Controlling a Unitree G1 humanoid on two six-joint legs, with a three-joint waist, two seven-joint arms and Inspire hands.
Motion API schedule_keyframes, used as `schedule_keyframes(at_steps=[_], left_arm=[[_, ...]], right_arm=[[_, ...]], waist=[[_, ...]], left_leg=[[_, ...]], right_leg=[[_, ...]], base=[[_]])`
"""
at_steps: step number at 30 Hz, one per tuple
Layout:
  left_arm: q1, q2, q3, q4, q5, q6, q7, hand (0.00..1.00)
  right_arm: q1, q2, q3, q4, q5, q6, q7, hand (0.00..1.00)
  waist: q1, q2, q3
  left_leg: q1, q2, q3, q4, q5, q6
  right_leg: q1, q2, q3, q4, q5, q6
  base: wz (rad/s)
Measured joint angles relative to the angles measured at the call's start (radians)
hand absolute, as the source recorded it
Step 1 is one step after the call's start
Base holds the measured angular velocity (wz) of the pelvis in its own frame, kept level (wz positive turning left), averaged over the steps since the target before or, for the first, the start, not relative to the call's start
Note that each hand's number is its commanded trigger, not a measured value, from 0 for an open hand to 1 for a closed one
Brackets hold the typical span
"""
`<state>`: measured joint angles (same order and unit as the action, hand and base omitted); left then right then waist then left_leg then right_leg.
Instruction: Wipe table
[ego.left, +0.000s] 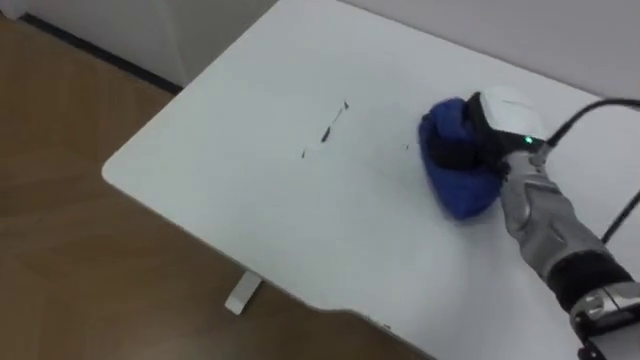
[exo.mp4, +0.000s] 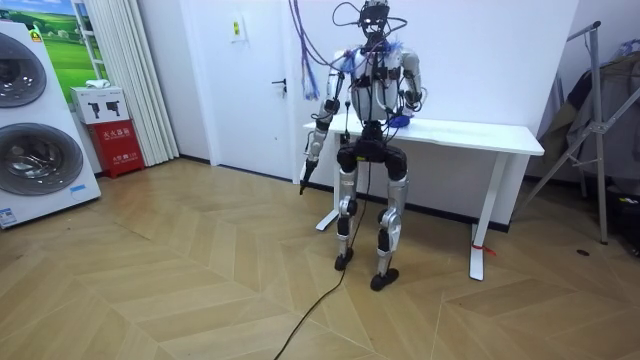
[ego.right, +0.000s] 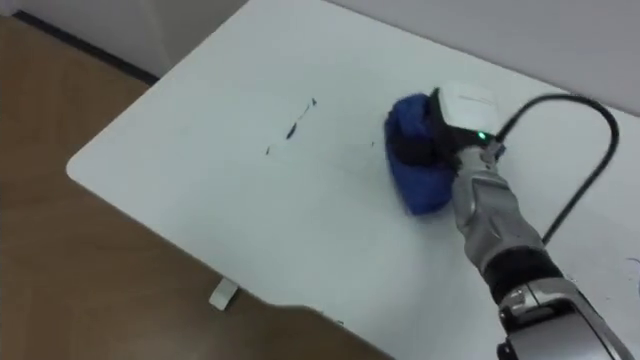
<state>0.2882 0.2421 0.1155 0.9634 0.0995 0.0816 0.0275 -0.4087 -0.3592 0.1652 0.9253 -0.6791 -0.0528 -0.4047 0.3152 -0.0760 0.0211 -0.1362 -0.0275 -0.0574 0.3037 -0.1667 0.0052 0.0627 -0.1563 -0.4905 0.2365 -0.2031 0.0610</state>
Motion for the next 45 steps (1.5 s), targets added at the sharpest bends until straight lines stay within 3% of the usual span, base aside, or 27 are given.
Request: schedule_keyframes(at_steps=[1,3,7,12,14,16,18,20,21,23,24,26,28,30,32,33,34,35,36,37,38,39,40,42,43,44,45], left_arm=[[0.001,0.004,0.003,-0.001,0.0,0.0,0.0,0.0],[0.011,0.014,0.043,-0.028,0.001,-0.022,0.002,0.0],[0.002,0.014,0.059,-0.043,0.001,-0.054,0.009,0.0],[-0.026,-0.002,0.03,-0.049,-0.004,-0.058,0.022,0.0],[-0.037,-0.012,-0.013,-0.049,-0.006,-0.056,0.027,0.0],[-0.038,-0.031,-0.017,-0.043,0.002,-0.051,0.029,0.0],[-0.053,-0.032,-0.054,-0.019,0.002,-0.029,0.028,0.0],[-0.051,-0.033,-0.07,-0.019,-0.001,-0.015,0.025,0.0],[-0.052,-0.033,-0.083,-0.02,-0.003,-0.015,0.024,0.0],[-0.045,-0.033,-0.083,-0.023,-0.009,-0.016,0.027,0.0],[-0.029,-0.033,-0.083,-0.023,-0.009,-0.015,0.03,0.0],[-0.009,-0.029,-0.082,-0.022,-0.01,-0.011,0.032,0.0],[0.0,-0.021,-0.081,-0.02,-0.01,-0.008,0.032,0.0],[-0.001,-0.016,-0.078,-0.018,-0.006,-0.01,0.032,0.0],[-0.011,-0.005,-0.053,-0.019,-0.004,-0.023,0.035,0.0],[-0.021,0.014,-0.035,-0.024,-0.002,-0.04,0.038,0.0],[-0.027,0.025,-0.031,-0.03,-0.001,-0.043,0.042,0.0],[-0.028,0.045,-0.011,-0.033,0.002,-0.047,0.049,0.0],[-0.03,0.064,0.01,-0.033,0.002,-0.048,0.058,0.0],[-0.028,0.072,0.015,-0.037,0.002,-0.047,0.064,0.0],[-0.024,0.089,0.019,-0.047,0.002,-0.046,0.076,0.0],[-0.023,0.099,0.019,-0.059,-0.002,-0.046,0.08,0.0],[-0.022,0.098,0.02,-0.069,0.0,-0.046,0.081,0.0],[-0.026,0.09,0.018,-0.083,-0.017,-0.049,0.102,0.0],[-0.03,0.085,0.017,-0.08,-0.028,-0.052,0.107,0.0],[-0.027,0.048,0.014,-0.084,-0.031,-0.063,0.114,0.0],[-0.026,0.035,0.012,-0.084,-0.029,-0.069,0.114,0.0]], right_arm=[[0.018,0.0,-0.016,0.002,0.002,-0.008,-0.009,1.0],[0.107,-0.004,-0.112,0.001,0.019,-0.039,-0.034,1.0],[0.179,-0.046,-0.153,0.016,0.065,-0.038,-0.045,1.0],[0.178,-0.057,-0.152,0.037,0.094,-0.004,-0.036,1.0],[0.112,-0.048,-0.101,0.037,0.084,0.068,-0.019,1.0],[0.048,-0.033,-0.066,0.037,0.073,0.095,0.006,1.0],[-0.05,0.019,0.02,0.036,0.059,0.133,0.045,1.0],[-0.126,0.057,0.092,0.028,0.029,0.133,0.075,1.0],[-0.162,0.07,0.106,0.011,0.013,0.129,0.091,1.0],[-0.182,0.094,0.107,-0.013,0.002,0.114,0.094,1.0],[-0.181,0.105,0.107,-0.018,-0.018,0.096,0.094,1.0],[-0.163,0.106,0.108,0.0,-0.032,0.079,0.093,1.0],[-0.118,0.106,0.107,0.028,-0.031,0.087,0.093,1.0],[-0.049,0.104,0.071,0.02,0.007,0.071,0.044,1.0],[0.043,0.099,0.016,0.022,0.057,0.048,-0.015,1.0],[0.079,0.098,-0.006,0.023,0.067,0.039,-0.04,1.0],[0.093,0.096,-0.013,0.023,0.068,0.029,-0.052,1.0],[0.129,0.094,-0.037,0.023,0.072,0.006,-0.078,1.0],[0.17,0.091,-0.064,0.023,0.083,-0.011,-0.102,1.0],[0.191,0.09,-0.077,0.022,0.083,-0.015,-0.11,1.0],[0.233,0.086,-0.104,0.014,0.082,-0.022,-0.117,1.0],[0.264,0.078,-0.129,0.007,0.085,-0.023,-0.116,1.0],[0.268,0.075,-0.136,-0.001,0.085,-0.023,-0.115,1.0],[0.256,0.074,-0.124,-0.016,0.085,-0.024,-0.103,1.0],[0.244,0.07,-0.108,-0.028,0.085,-0.024,-0.093,1.0],[0.209,0.065,-0.085,-0.044,0.078,-0.017,-0.062,1.0],[0.195,0.066,-0.072,-0.051,0.073,-0.009,-0.047,1.0]], waist=[[-0.012,0.0,0.0],[-0.061,-0.005,-0.0096],[-0.102,0.004,-0.0184],[-0.109,0.015,-0.0216],[-0.073,0.027,-0.0225],[-0.045,0.033,-0.0187],[0.001,0.035,-0.0116],[0.024,0.03,-0.0063],[0.048,0.028,0.0092],[0.085,0.029,0.0129],[0.098,0.035,0.0128],[0.102,0.041,0.0158],[0.101,0.049,0.0182],[0.087,0.055,0.0116],[0.073,0.066,-0.0139],[0.068,0.06,-0.0195],[0.057,0.06,-0.0197],[0.03,0.059,-0.0199],[0.005,0.053,-0.0217],[-0.014,0.048,-0.0257],[-0.054,0.036,-0.0322],[-0.076,0.032,-0.0342],[-0.076,0.03,-0.0352],[-0.068,0.02,-0.0343],[-0.061,0.022,-0.0363],[-0.046,0.038,-0.0348],[-0.039,0.044,-0.0321]], left_leg=[[0.007,-0.001,0.005,0.0,0.0,0.0],[0.019,-0.004,0.028,0.001,-0.004,0.007],[0.035,-0.002,0.043,0.002,-0.013,0.021],[0.039,0.015,0.067,0.01,-0.027,0.018],[0.034,0.022,0.082,0.023,-0.03,0.013],[0.022,0.023,0.077,0.028,-0.029,0.012],[0.017,0.035,0.096,0.042,-0.026,0.015],[0.006,0.033,0.1,0.046,-0.026,0.013],[0.007,0.031,0.105,0.054,-0.028,0.014],[0.006,0.034,0.104,0.069,-0.041,0.018],[0.012,0.034,0.098,0.076,-0.049,0.022],[0.018,0.041,0.108,0.089,-0.06,0.028],[0.024,0.06,0.144,0.099,-0.071,0.033],[0.017,0.094,0.213,0.112,-0.082,0.034],[0.029,0.147,0.288,0.124,-0.091,0.019],[0.035,0.178,0.326,0.135,-0.097,0.006],[0.034,0.193,0.333,0.147,-0.101,-0.001],[0.028,0.225,0.33,0.171,-0.11,-0.018],[0.023,0.251,0.318,0.184,-0.112,-0.04],[0.021,0.26,0.304,0.185,-0.11,-0.051],[0.015,0.275,0.268,0.185,-0.102,-0.074],[0.019,0.302,0.243,0.186,-0.094,-0.104],[0.022,0.32,0.241,0.185,-0.089,-0.122],[0.046,0.394,0.253,0.179,-0.064,-0.203],[0.054,0.41,0.264,0.176,-0.059,-0.218],[0.076,0.458,0.245,0.151,-0.046,-0.223],[0.085,0.465,0.237,0.136,-0.031,-0.2]], right_leg=[[0.007,-0.001,0.001,-0.002,0.002,0.003],[0.028,0.0,-0.001,-0.017,0.007,0.012],[0.038,0.0,0.01,-0.016,0.008,0.014],[0.034,0.003,0.027,-0.012,0.005,0.019],[0.002,0.009,0.059,0.012,0.01,0.01],[-0.018,0.009,0.064,0.029,0.012,0.0],[-0.05,0.005,0.062,0.065,0.008,-0.011],[-0.076,-0.009,0.049,0.104,-0.008,-0.017],[-0.094,-0.023,0.048,0.142,-0.022,-0.017],[-0.106,-0.043,0.036,0.189,-0.04,-0.012],[-0.107,-0.066,0.008,0.225,-0.041,-0.012],[-0.104,-0.091,-0.036,0.271,-0.04,-0.011],[-0.11,-0.105,-0.029,0.323,-0.03,0.005],[-0.129,-0.151,-0.025,0.419,-0.026,0.011],[-0.135,-0.24,0.014,0.504,-0.031,0.017],[-0.13,-0.284,0.045,0.507,-0.023,0.021],[-0.126,-0.296,0.068,0.498,-0.017,0.023],[-0.109,-0.31,0.1,0.45,-0.003,0.032],[-0.085,-0.327,0.099,0.38,0.021,0.034],[-0.064,-0.331,0.082,0.333,0.04,0.037],[-0.02,-0.328,0.06,0.235,0.084,0.04],[0.014,-0.305,0.047,0.15,0.123,0.05],[0.021,-0.291,0.041,0.117,0.139,0.055],[-0.01,-0.22,0.032,0.095,0.157,0.064],[-0.023,-0.21,0.009,0.128,0.11,0.107],[-0.069,-0.17,0.012,0.215,0.044,0.101],[-0.093,-0.164,0.018,0.253,0.012,0.085]], base=[[-0.05],[-0.04],[-0.16],[-0.28],[-0.56],[-0.53],[-0.37],[-0.04],[0.04],[0.1],[0.18],[0.27],[0.24],[0.26],[0.41],[0.29],[0.28],[0.32],[0.36],[0.49],[0.51],[0.41],[-0.09],[-0.5],[-0.78],[-0.72],[-0.71]])
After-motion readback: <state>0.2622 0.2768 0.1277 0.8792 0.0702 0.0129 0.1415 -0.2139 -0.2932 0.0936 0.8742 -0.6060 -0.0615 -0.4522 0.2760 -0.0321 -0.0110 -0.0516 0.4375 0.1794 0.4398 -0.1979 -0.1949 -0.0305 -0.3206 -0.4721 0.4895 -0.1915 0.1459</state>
